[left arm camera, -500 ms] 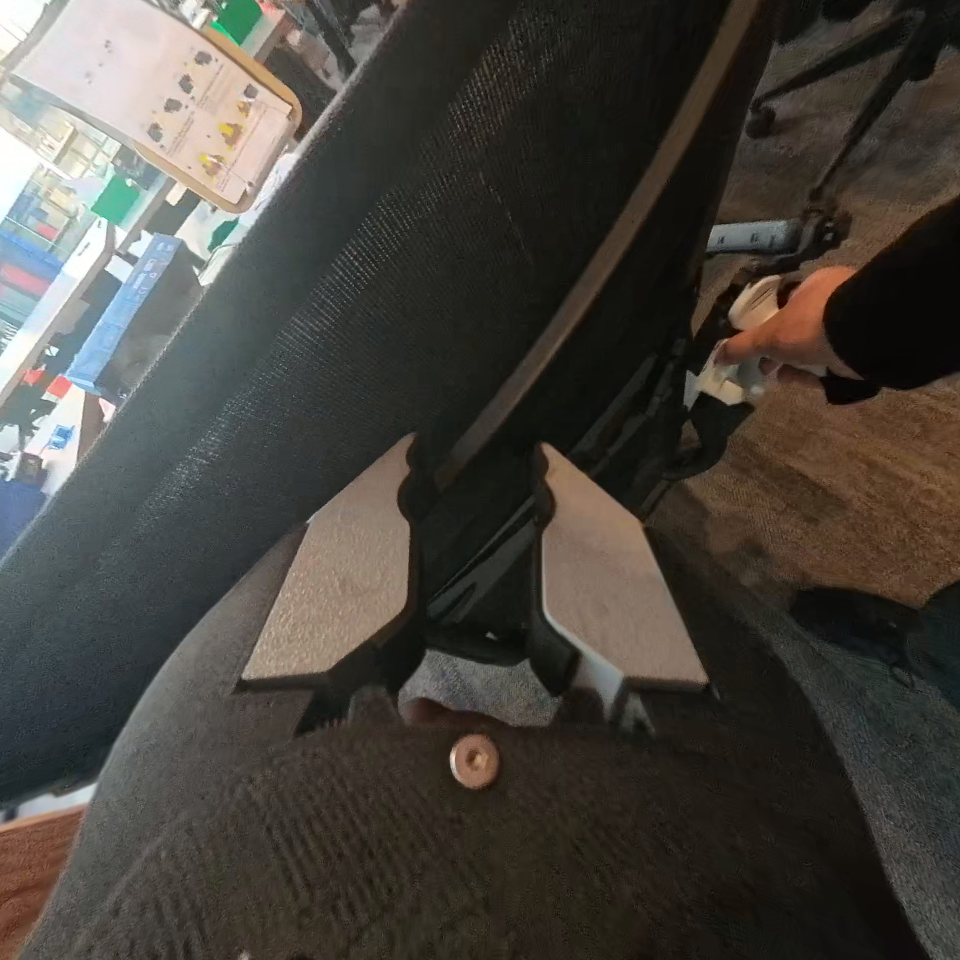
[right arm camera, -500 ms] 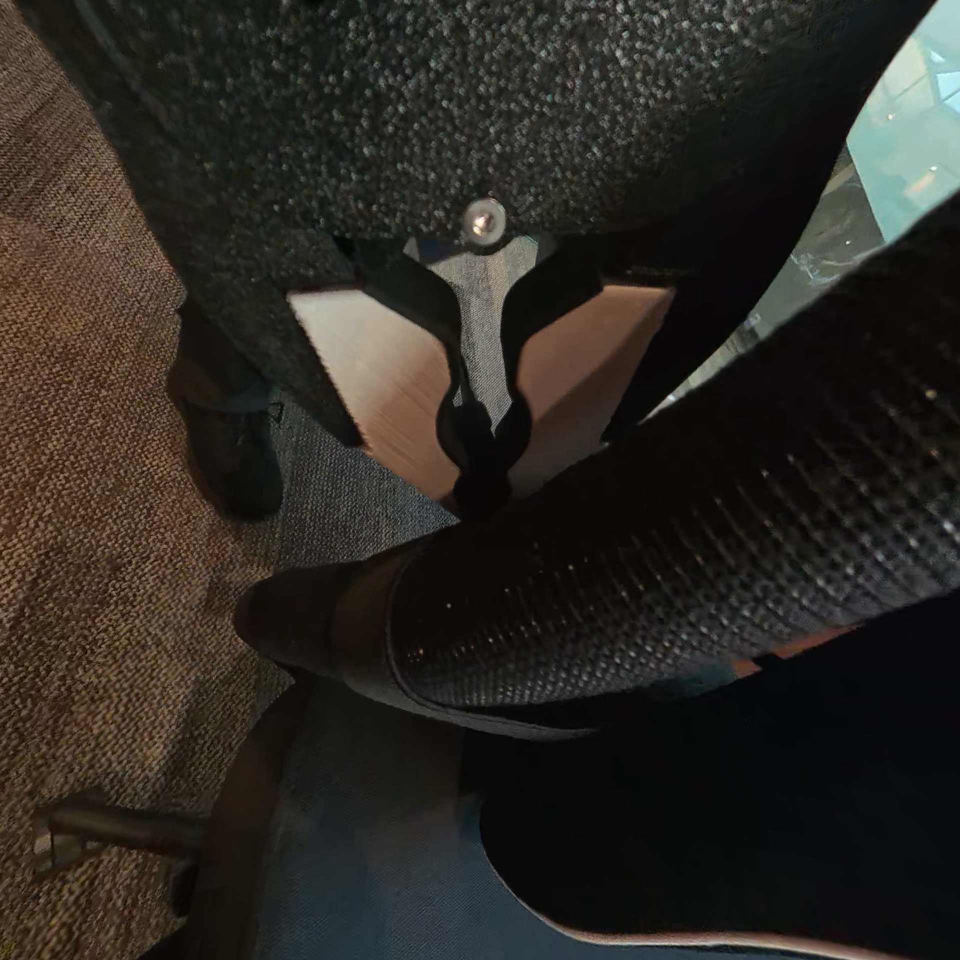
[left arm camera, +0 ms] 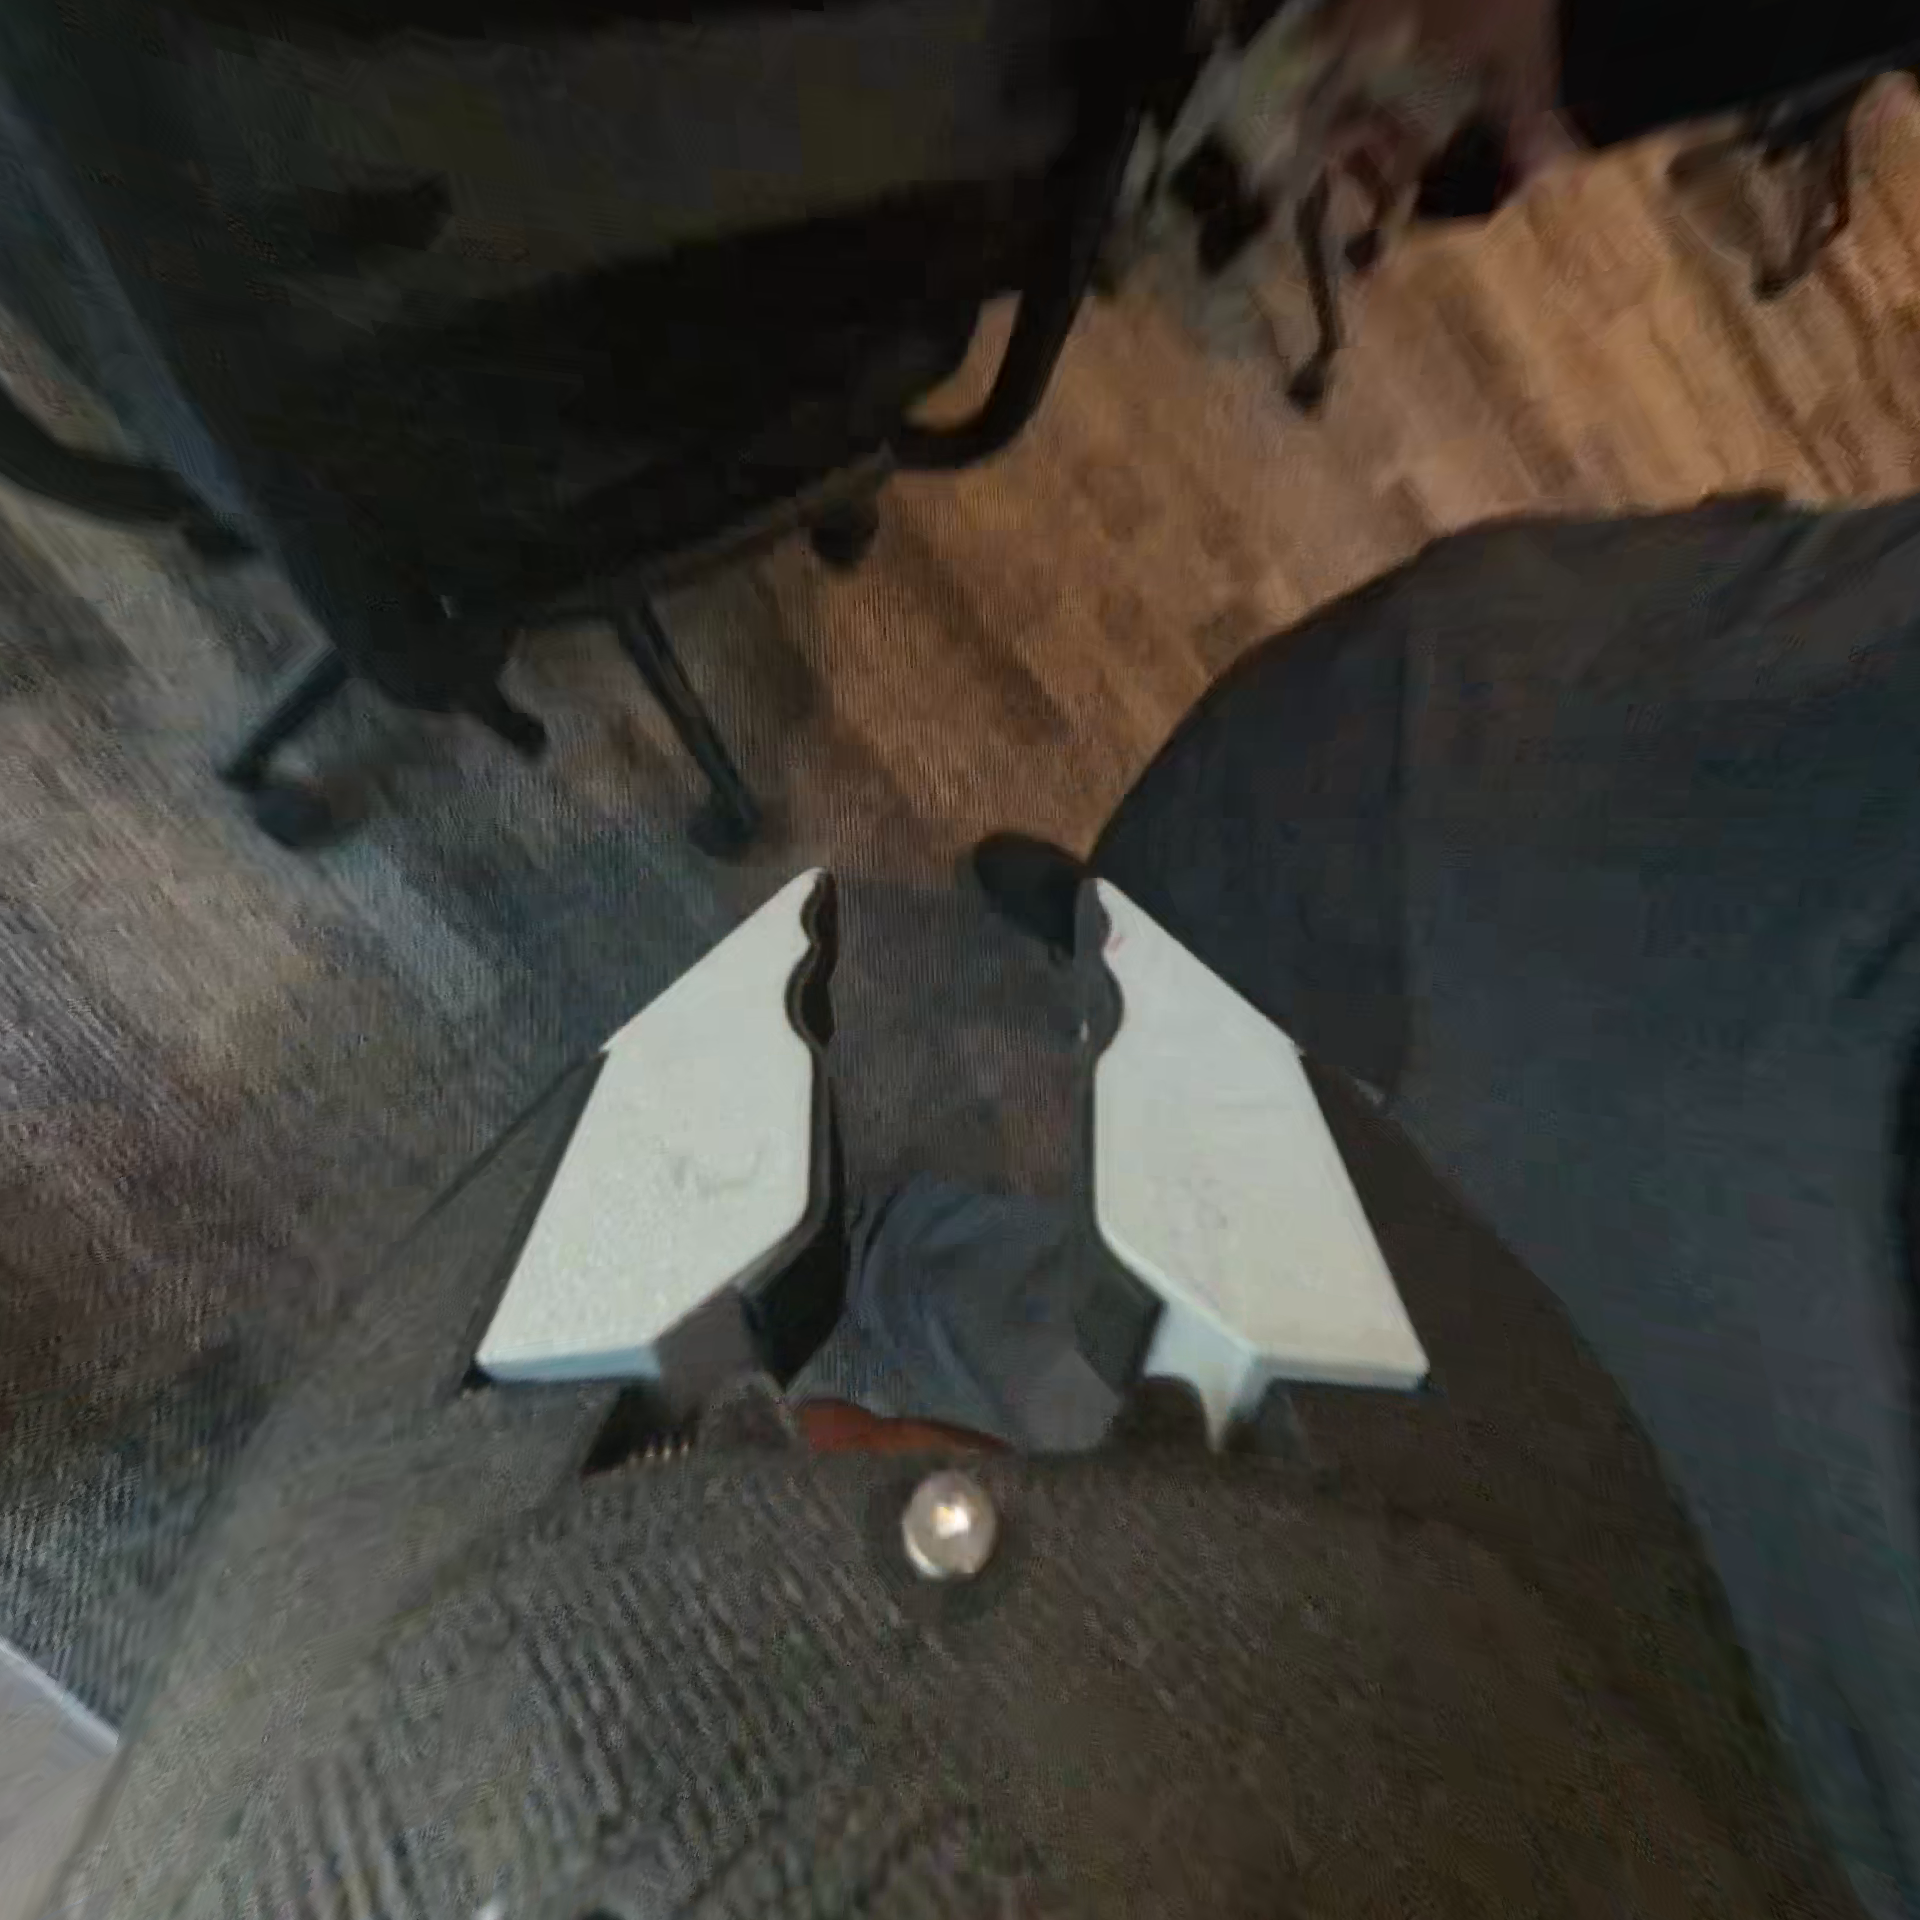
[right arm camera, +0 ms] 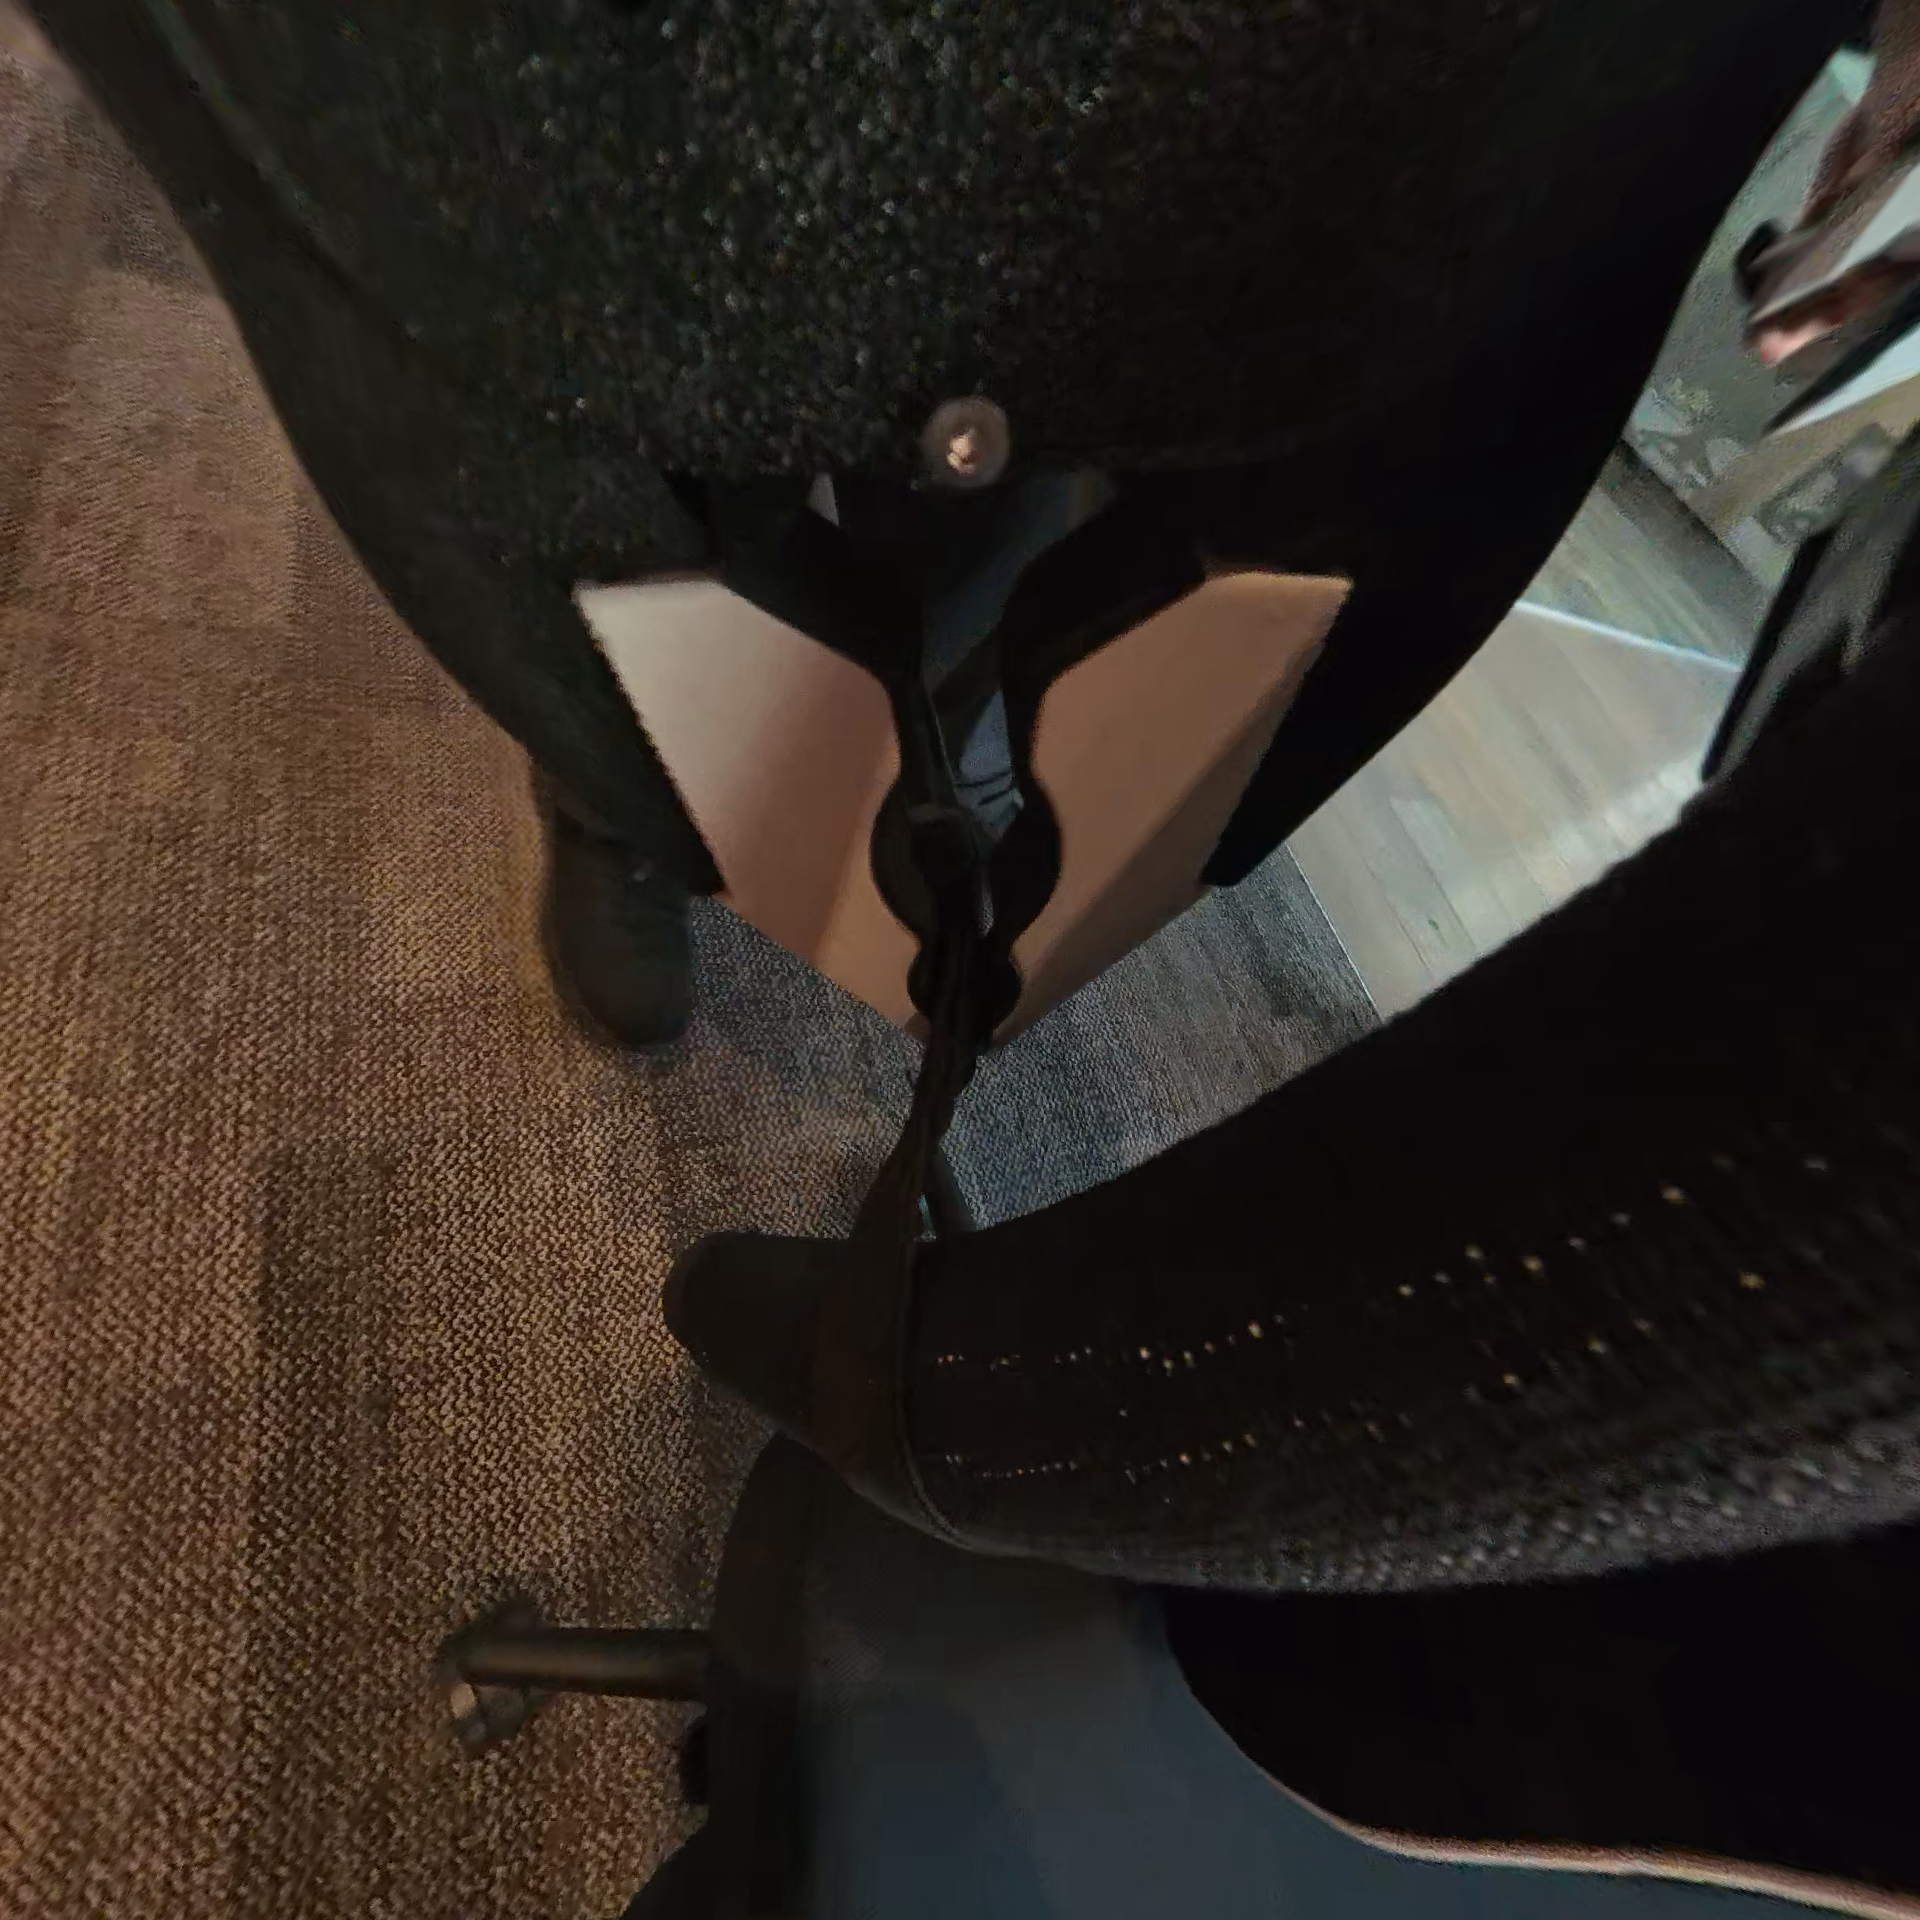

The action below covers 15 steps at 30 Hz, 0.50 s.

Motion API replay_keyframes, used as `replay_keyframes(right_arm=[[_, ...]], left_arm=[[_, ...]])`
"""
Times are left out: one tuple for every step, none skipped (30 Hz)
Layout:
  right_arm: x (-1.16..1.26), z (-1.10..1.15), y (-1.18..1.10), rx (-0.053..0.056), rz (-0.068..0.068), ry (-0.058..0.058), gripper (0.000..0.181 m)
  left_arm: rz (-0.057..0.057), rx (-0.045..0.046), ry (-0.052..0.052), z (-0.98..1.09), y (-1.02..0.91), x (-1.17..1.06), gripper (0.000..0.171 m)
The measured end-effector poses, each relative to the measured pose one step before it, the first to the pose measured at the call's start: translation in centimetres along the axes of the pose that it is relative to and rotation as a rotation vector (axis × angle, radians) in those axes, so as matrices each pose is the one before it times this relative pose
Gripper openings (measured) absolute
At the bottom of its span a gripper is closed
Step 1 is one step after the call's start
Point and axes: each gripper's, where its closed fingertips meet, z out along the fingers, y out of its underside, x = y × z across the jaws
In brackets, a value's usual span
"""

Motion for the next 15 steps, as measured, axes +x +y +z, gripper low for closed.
replay_keyframes(right_arm=[[-0.197, 0.031, 0.114, 0.0023, 0.0142, 0.0066, 0.0], [-0.077, 0.092, 0.153, -0.0043, 0.0025, 0.0142, 0.0], [-0.027, 0.143, 0.11, -0.0061, -0.0103, 0.0151, 0.0], [0.003, 0.208, 0.111, -0.0104, -0.0167, 0.0126, 0.0], [0.059, 0.243, 0.054, -0.0079, -0.0178, 0.0102, 0.0], [0.019, 0.251, 0.011, -0.002, -0.0135, 0.0019, 0.0], [0.074, 0.245, 0.018, 0.0006, -0.0093, -0.0022, 0.0], [0.181, 0.228, 0.025, 0.0014, -0.0065, -0.0033, 0.0], [0.295, 0.235, 0.088, -0.001, -0.0038, -0.0048, 0.0], [0.409, 0.203, 0.056, -0.002, -0.0037, -0.0032, 0.0], [0.447, 0.149, -0.009, -0.0018, -0.0073, -0.0048, 0.0], [0.439, 0.1, -0.006, -0.0039, -0.0112, -0.0054, 0.0], [0.44, 0.041, 0.011, -0.0026, -0.0116, -0.002, 0.0], [0.343, -0.003, 0.055, -0.0018, -0.0077, -0.002, 0.0], [0.124, 0.024, 0.151, -0.0053, -0.0031, -0.0095, 0.0]], left_arm=[[-0.0225, -0.07307, 0.0145, 0.274, 2.539, -2.454, 0.042], [-0.0172, -0.05425, -0.0018, 0.595, 2.005, -2.62, 0.043], [-0.0129, -0.04457, -0.0043, 0.923, 1.542, -2.575, 0.043], [-0.0105, -0.02794, -0.0032, 1.218, 0.981, -2.458, 0.043], [-0.0108, -0.00928, -0.0079, 1.489, 0.454, -2.449, 0.043], [-0.0136, -0.00389, -0.008, 1.796, 0.175, -2.396, 0.043], [-0.0176, -0.00656, -0.0033, 2.135, 0.033, -2.271, 0.044], [-0.0181, -0.00866, 0.0005, 2.365, -0.072, -2.107, 0.047], [-0.0129, -0.00729, 0.0016, 2.436, -0.261, -1.944, 0.048], [-0.0075, 0.00358, -0.0034, 2.377, -0.573, -1.845, 0.048], [-0.0034, 0.02695, -0.0034, 2.318, -1.003, -1.663, 0.048], [-0.0005, 0.04606, 0.0127, 2.276, -1.283, -1.299, 0.049], [0.0018, 0.04578, 0.0309, 2.258, -1.229, -0.955, 0.051], [0.0076, 0.02826, 0.0274, 2.219, -0.953, -0.964, 0.052], [0.0155, 0.0047, 0.0189, 2.166, -0.647, -1.031, 0.055]])
